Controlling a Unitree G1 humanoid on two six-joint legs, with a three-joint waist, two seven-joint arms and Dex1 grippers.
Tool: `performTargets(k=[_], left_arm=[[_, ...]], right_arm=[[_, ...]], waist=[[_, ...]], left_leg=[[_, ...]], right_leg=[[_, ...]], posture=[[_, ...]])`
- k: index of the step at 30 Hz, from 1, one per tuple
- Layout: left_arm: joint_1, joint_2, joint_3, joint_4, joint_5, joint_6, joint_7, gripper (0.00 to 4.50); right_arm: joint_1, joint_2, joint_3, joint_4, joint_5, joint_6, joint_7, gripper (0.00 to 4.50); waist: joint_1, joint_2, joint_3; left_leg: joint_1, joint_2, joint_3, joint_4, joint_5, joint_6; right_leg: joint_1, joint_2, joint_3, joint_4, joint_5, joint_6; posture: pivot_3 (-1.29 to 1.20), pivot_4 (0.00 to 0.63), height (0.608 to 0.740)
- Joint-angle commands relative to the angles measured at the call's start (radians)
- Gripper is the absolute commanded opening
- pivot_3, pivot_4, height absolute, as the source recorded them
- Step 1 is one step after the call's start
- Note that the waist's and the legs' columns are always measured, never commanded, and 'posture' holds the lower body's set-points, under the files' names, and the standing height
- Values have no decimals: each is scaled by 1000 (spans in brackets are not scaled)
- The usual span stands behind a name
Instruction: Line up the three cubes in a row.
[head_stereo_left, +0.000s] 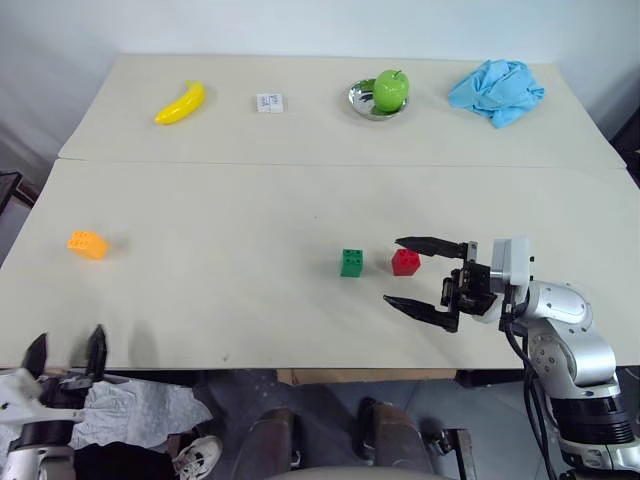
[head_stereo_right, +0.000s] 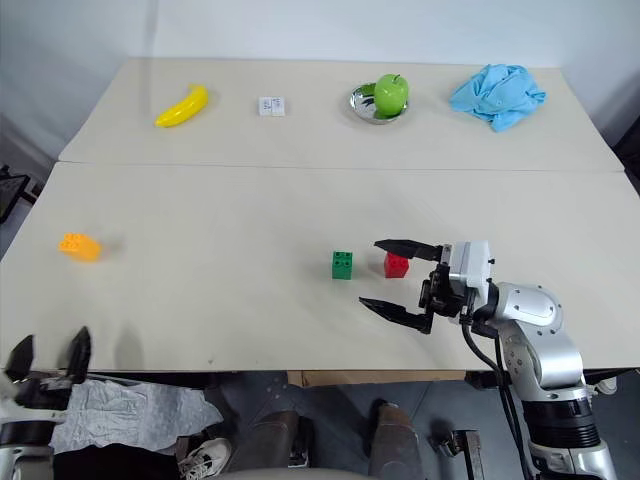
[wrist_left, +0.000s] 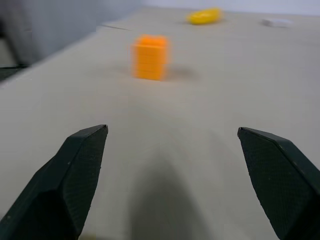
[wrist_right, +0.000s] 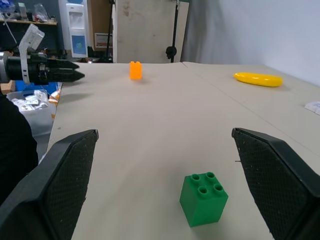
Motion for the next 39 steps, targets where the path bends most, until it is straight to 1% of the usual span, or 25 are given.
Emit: performTargets(k=[1, 4, 7, 11, 13, 14, 17, 20, 25, 29, 32, 35, 38, 39], left_arm=[[9, -1, 20, 0, -30, -20, 43, 4393], [-14, 33, -3, -5, -51, 23, 44, 4393], [-92, 187, -13, 107, -17, 65, 4, 4393], [-178, 330, -51, 246, 1, 103, -49, 4393], [-271, 417, -73, 346, 15, 120, -79, 4393], [-300, 443, -79, 381, 22, 122, -85, 4393], [-386, 499, -102, 477, 34, 124, -107, 4393], [-496, 544, -145, 581, 57, 135, -128, 4393], [-585, 575, -188, 685, 82, 110, -166, 4393], [-648, 597, -221, 768, 115, 96, -163, 4393], [-663, 604, -224, 792, 120, 92, -169, 3791], [-648, 607, -229, 780, 123, 92, -183, 2869], [-626, 595, -235, 726, 108, 107, -208, 1890], [-623, 588, -243, 692, 93, 111, -239, 1599]], right_arm=[[-8, 7, -2, -11, 8, -10, 6, 4500], [-3, 5, -4, -14, 9, -7, 2, 4500], [9, -11, 9, -29, -7, 22, -10, 4500], [22, -3, 16, -25, -31, 2, -17, 4500], [44, -2, 9, -16, -37, -11, -16, 4500], [51, -1, 6, -13, -38, -15, -16, 4500], [70, 9, -9, -8, -34, -29, -28, 4500], [85, 53, -40, -6, 7, -40, -61, 4500], [106, 66, -34, -1, -4, -65, -40, 4500], [117, 65, -34, 3, -14, -73, -39, 4500], [121, 61, -41, 5, -21, -83, -46, 4500], [130, 57, -47, 5, -26, -91, -51, 4500], [144, 55, -55, -1, -32, -98, -59, 4500], [152, 53, -58, -5, -33, -100, -62, 4500]], waist=[[-1, 0, 0], [0, -1, 0], [2, -2, -1], [-5, -1, -2], [-9, -1, -2], [-8, -1, -2], [-17, -2, -2], [-23, -2, -2], [-29, -2, -3], [-30, -2, -2], [-29, -2, -2], [-29, -2, -2], [-28, -2, -2], [-27, -2, -2]], left_leg=[[0, 0, 0, 0, 0, 0], [0, 0, 0, -1, 0, 0], [0, 0, 0, 0, 0, 0], [0, 1, 1, -1, 0, 0], [0, 0, 2, -2, -1, 0], [0, 0, 2, -3, -1, 0], [0, 0, 2, -3, -1, 0], [0, -1, 3, -3, 0, 0], [1, 0, 6, -4, 0, 0], [3, 1, 8, -5, 0, 0], [3, 1, 9, -4, 0, 0], [4, 1, 9, -4, 0, 0], [4, 1, 9, -5, -1, 0], [4, 1, 9, -5, -1, 0]], right_leg=[[0, 0, -1, 0, 0, 0], [0, 0, -2, 0, 0, 0], [-1, 0, -3, 1, 0, 0], [-1, 1, -3, 2, 0, -1], [-2, 2, -3, 2, 0, -1], [-2, 2, -4, 2, 0, -1], [-2, 3, -5, 2, 0, -1], [-2, 3, -5, 2, 0, -1], [-2, 4, -5, 2, 0, -1], [-2, 5, -5, 2, 0, -1], [-2, 5, -4, 2, 0, -1], [-2, 5, -4, 2, 0, -1], [-2, 5, -4, 2, 0, -1], [-2, 5, -4, 2, 0, -1]], posture=[[0, 150, 740], [0, 150, 740], [0, 150, 740], [0, 150, 740], [0, 150, 740], [0, 150, 740], [0, 150, 740], [0, 150, 740], [0, 150, 740], [0, 150, 740], [0, 150, 740], [0, 150, 740], [0, 150, 740], [0, 150, 740]])
